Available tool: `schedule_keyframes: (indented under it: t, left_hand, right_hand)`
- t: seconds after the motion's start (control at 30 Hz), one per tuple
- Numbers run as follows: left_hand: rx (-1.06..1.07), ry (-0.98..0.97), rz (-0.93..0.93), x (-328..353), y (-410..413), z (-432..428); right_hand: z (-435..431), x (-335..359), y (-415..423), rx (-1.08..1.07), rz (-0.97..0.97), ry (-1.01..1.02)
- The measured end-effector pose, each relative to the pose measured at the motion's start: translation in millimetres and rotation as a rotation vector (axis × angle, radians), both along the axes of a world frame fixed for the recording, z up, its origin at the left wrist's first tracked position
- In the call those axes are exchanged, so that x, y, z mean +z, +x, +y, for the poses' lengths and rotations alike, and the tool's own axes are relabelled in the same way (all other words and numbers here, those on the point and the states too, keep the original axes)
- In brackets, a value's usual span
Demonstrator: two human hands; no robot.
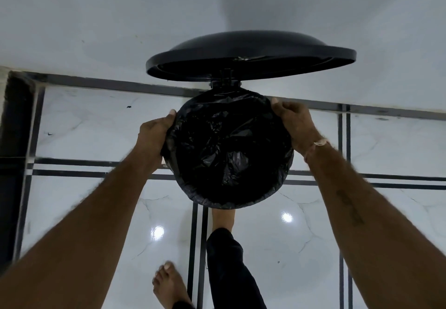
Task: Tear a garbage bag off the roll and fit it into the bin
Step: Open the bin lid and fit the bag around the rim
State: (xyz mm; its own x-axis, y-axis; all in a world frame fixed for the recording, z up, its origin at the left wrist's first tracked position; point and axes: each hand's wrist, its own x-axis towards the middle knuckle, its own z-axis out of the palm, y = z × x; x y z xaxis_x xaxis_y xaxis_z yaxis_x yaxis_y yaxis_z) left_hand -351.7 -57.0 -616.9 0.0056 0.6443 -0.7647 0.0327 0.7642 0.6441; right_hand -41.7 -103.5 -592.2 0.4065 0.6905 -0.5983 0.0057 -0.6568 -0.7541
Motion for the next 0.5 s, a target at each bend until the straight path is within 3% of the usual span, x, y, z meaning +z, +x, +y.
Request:
schedule_keyframes:
  t: [0.23, 0.4, 0.5]
  left_hand:
    - [0.021, -0.141, -0.029, 1, 4, 8]
    - [0.041, -0.084, 0.026, -8, 7, 8]
    - [0.048, -0.075, 0.064, -8, 7, 1]
  right_hand:
    - [11, -3, 15, -0.144, 0.363, -0.261]
    - [9, -6, 21, -0.127, 0.417, -0.268]
    - [-2, -4, 26, -0.108, 0.349, -0.258]
